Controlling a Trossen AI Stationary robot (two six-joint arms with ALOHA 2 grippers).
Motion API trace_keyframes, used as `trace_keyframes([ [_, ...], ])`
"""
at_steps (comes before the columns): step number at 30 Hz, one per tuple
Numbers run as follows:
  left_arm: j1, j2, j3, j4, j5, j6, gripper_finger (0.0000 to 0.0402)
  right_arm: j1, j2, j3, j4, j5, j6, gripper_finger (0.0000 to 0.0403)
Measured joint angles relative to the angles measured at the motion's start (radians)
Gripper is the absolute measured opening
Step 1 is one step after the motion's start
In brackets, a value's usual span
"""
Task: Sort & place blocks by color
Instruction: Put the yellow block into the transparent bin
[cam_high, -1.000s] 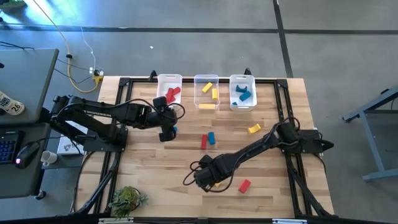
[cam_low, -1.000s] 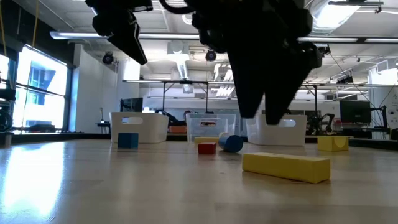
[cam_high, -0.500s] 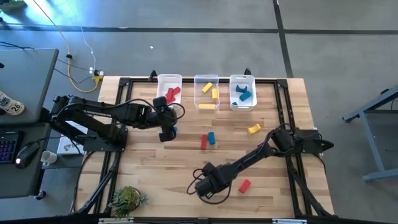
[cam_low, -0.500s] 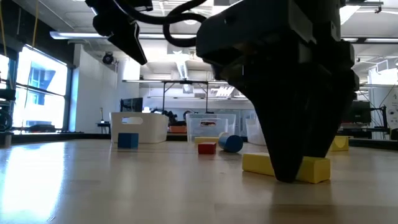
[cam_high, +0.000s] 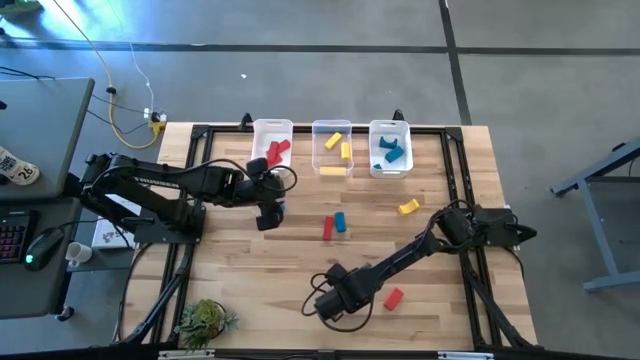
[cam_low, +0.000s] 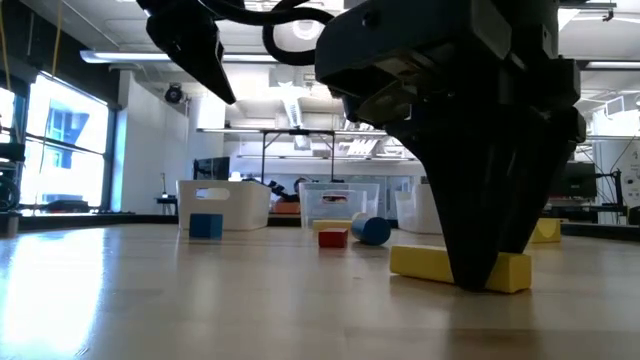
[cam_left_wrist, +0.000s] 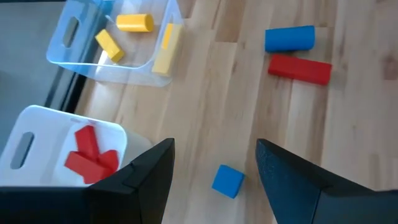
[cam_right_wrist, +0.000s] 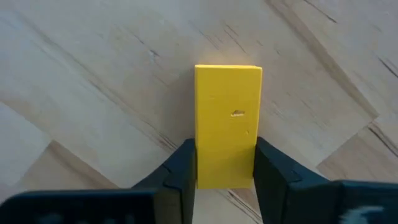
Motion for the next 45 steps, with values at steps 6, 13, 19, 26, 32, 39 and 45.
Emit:
trace_keyframes([
  [6, 0.000, 0.000, 0.000, 0.000, 0.062, -0.018, 0.0213, -0.010, 0.003, 0.031, -0.035, 0.016, -0.032, 0.0097],
  [13, 0.000, 0.000, 0.000, -0.035, 0.127, -0.025, 0.0213, -0.054, 0.013, 0.158, -0.183, 0.242, -0.129, 0.0101],
  [19, 0.000, 0.000, 0.000, -0.137, 0.136, -0.049, 0.0213, -0.113, 0.011, 0.250, -0.334, 0.352, -0.236, 0.0101],
  [26, 0.000, 0.000, 0.000, -0.249, 0.136, -0.134, 0.0213, -0.231, 0.010, 0.347, -0.516, 0.493, -0.348, 0.0101],
  [32, -0.001, 0.000, 0.000, -0.267, 0.136, -0.156, 0.0213, -0.359, 0.009, 0.414, -0.556, 0.568, -0.499, 0.0101],
  [39, 0.000, 0.000, 0.000, -0.270, 0.136, -0.159, 0.0213, -0.549, 0.006, 0.500, -0.556, 0.603, -0.688, 0.0101],
  [45, -0.001, 0.000, 0.000, -0.269, 0.137, -0.157, 0.0213, -0.719, 0.005, 0.537, -0.499, 0.569, -0.830, 0.0101],
])
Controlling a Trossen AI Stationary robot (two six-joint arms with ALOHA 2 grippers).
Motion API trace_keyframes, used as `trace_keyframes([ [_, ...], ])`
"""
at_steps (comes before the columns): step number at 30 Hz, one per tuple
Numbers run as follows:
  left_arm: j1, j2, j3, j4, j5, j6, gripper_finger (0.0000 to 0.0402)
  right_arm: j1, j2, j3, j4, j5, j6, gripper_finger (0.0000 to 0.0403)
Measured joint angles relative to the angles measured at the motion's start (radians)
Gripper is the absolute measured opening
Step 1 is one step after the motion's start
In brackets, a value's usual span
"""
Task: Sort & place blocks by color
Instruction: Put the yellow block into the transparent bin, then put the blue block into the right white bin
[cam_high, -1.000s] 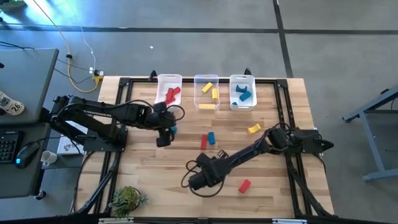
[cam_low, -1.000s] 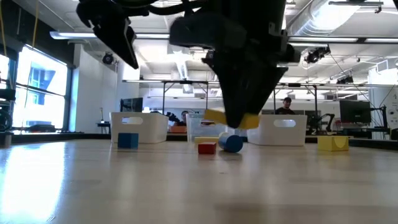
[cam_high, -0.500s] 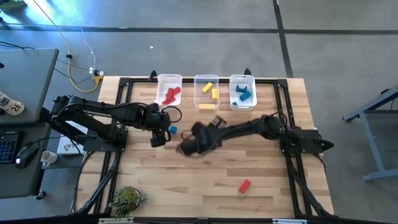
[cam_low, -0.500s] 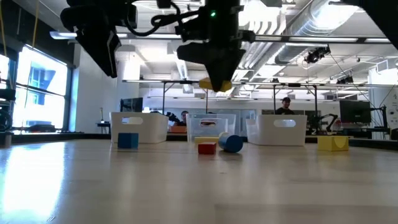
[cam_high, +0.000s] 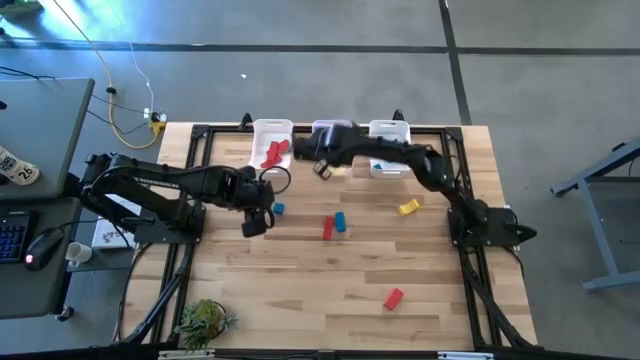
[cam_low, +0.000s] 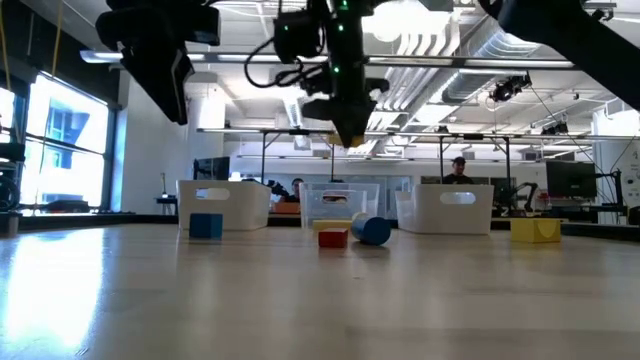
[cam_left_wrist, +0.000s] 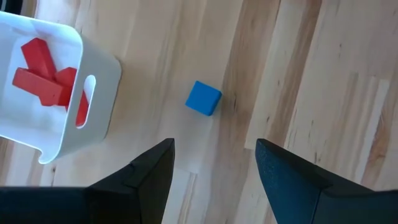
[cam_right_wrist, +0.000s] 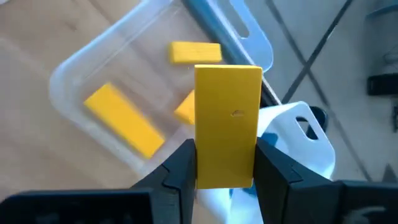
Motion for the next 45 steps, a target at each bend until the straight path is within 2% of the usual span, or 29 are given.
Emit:
trace_keyframes([
  [7, -0.001, 0.000, 0.000, 0.000, -0.001, -0.041, 0.0213, -0.150, 0.002, -0.044, 0.193, -0.239, -0.114, 0.0101],
  [16, -0.029, 0.000, 0.000, -0.042, -0.001, -0.043, 0.0213, -0.243, 0.001, -0.153, 0.327, -0.513, -0.146, 0.0101],
  [24, -0.087, 0.000, 0.000, -0.045, -0.001, -0.043, 0.0213, -0.276, 0.001, -0.175, 0.329, -0.514, -0.146, 0.0115],
  [32, -0.139, 0.000, 0.000, -0.044, -0.001, -0.043, 0.0213, -0.271, 0.001, -0.175, 0.330, -0.508, -0.169, 0.0193],
  [35, -0.150, 0.000, 0.000, -0.043, -0.001, -0.043, 0.0213, -0.270, 0.002, -0.165, 0.313, -0.543, -0.162, 0.0213],
  [45, -0.160, 0.000, 0.000, -0.042, -0.001, -0.043, 0.0213, -0.207, 0.001, -0.073, 0.229, -0.559, -0.119, 0.0220],
])
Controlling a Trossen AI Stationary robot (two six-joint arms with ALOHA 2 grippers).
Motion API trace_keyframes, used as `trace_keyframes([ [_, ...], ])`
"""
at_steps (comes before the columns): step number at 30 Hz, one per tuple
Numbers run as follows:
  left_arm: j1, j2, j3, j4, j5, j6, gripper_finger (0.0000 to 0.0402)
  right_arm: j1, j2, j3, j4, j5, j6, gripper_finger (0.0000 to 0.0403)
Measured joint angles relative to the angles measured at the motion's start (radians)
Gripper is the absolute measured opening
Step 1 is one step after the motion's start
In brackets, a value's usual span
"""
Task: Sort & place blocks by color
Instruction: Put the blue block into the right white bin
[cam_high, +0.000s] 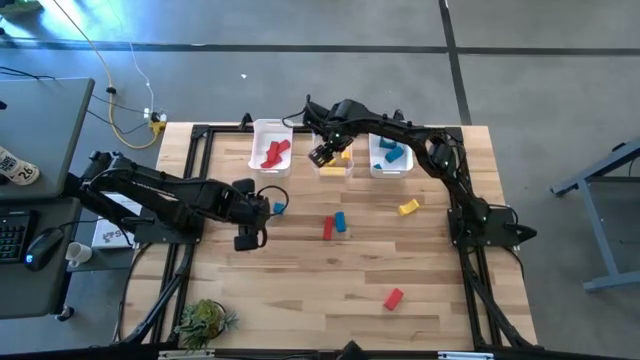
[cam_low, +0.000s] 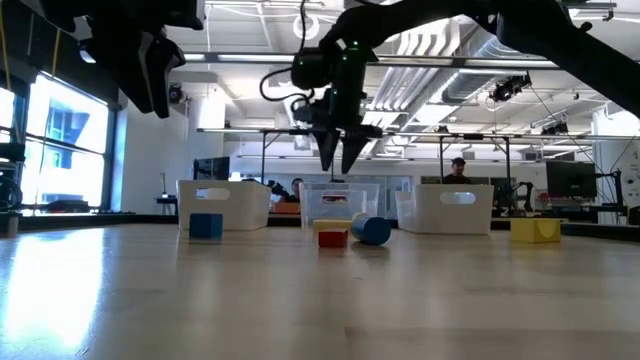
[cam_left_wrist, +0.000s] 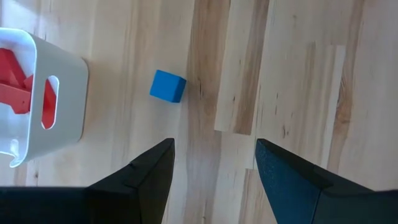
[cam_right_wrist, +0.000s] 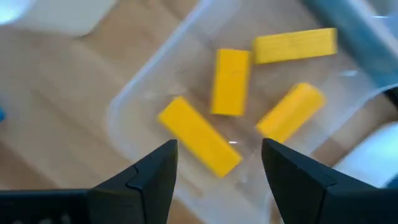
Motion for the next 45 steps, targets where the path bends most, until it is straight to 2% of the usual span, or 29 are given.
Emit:
trace_keyframes([
  [15, 0.000, 0.000, 0.000, -0.001, 0.000, -0.029, 0.0213, 0.182, 0.000, 0.001, -0.165, 0.000, 0.010, 0.0220],
  [28, 0.000, 0.000, 0.000, -0.001, 0.000, -0.027, 0.0213, 0.352, 0.000, -0.001, -0.266, 0.057, -0.004, 0.0220],
  [31, 0.000, 0.000, 0.000, -0.001, 0.000, -0.027, 0.0213, 0.393, -0.001, -0.018, -0.284, 0.101, -0.018, 0.0220],
  [34, 0.001, 0.000, 0.000, -0.001, 0.000, -0.027, 0.0213, 0.425, -0.003, -0.049, -0.286, 0.147, -0.019, 0.0220],
  [38, 0.000, 0.000, 0.000, -0.002, 0.000, -0.027, 0.0213, 0.457, -0.012, -0.107, -0.286, 0.152, -0.018, 0.0220],
  [45, 0.001, 0.000, 0.000, 0.000, 0.000, -0.027, 0.0213, 0.520, -0.112, -0.317, -0.281, 0.157, 0.090, 0.0220],
])
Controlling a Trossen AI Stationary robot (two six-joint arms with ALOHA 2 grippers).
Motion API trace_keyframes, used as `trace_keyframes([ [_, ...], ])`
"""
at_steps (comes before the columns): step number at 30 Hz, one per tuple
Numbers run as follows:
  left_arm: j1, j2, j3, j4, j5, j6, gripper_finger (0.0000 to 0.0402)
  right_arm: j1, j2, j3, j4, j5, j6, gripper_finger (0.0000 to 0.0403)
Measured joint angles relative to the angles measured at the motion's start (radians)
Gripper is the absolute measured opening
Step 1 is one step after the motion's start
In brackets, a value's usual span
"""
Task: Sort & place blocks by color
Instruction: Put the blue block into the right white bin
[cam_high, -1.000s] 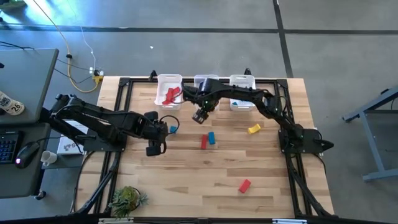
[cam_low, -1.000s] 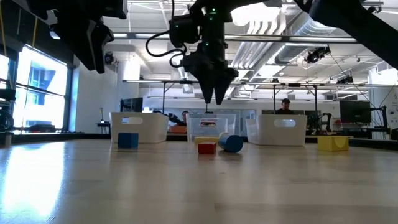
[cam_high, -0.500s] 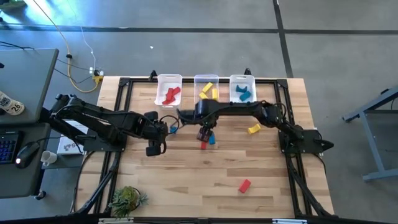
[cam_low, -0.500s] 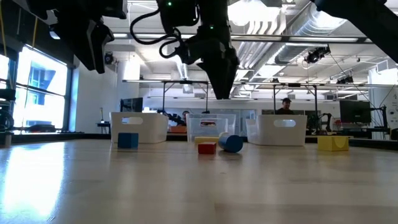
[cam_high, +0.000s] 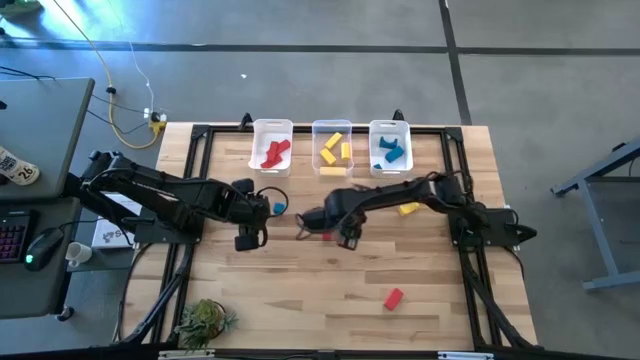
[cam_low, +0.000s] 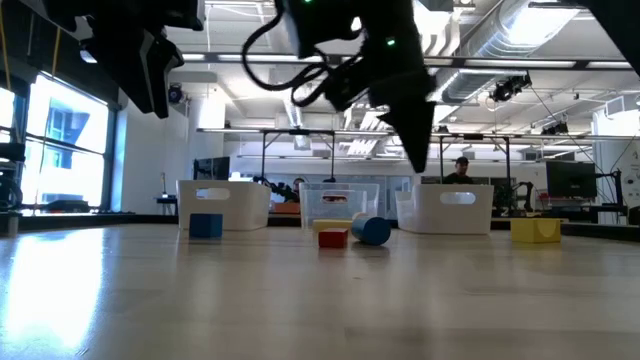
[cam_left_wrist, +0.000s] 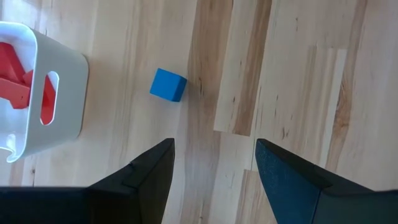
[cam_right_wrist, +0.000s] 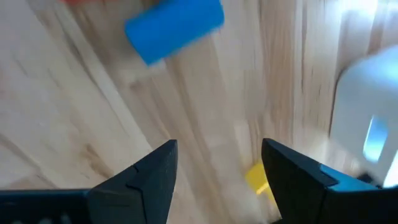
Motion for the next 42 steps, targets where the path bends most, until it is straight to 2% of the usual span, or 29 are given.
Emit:
trace_keyframes([
  [6, 0.000, 0.000, 0.000, 0.001, 0.000, 0.000, 0.0213, 0.051, -0.131, -0.201, 0.061, -0.008, 0.165, 0.0220],
  [13, 0.000, 0.000, 0.000, 0.004, 0.000, 0.000, 0.0213, 0.107, -0.258, -0.360, 0.176, -0.049, 0.346, 0.0220],
  [18, 0.000, 0.000, 0.000, 0.004, -0.001, 0.000, 0.0213, 0.142, -0.318, -0.427, 0.224, -0.027, 0.516, 0.0220],
  [25, 0.000, 0.000, 0.000, 0.005, -0.004, 0.001, 0.0213, 0.155, -0.322, -0.431, 0.293, -0.016, 0.714, 0.0220],
  [34, 0.000, 0.000, 0.000, 0.006, -0.004, 0.003, 0.0213, 0.151, -0.322, -0.431, 0.632, 0.097, 0.705, 0.0220],
  [42, 0.000, 0.000, 0.000, 0.006, -0.004, 0.027, 0.0213, 0.127, -0.321, -0.431, 0.707, 0.177, 0.699, 0.0220],
])
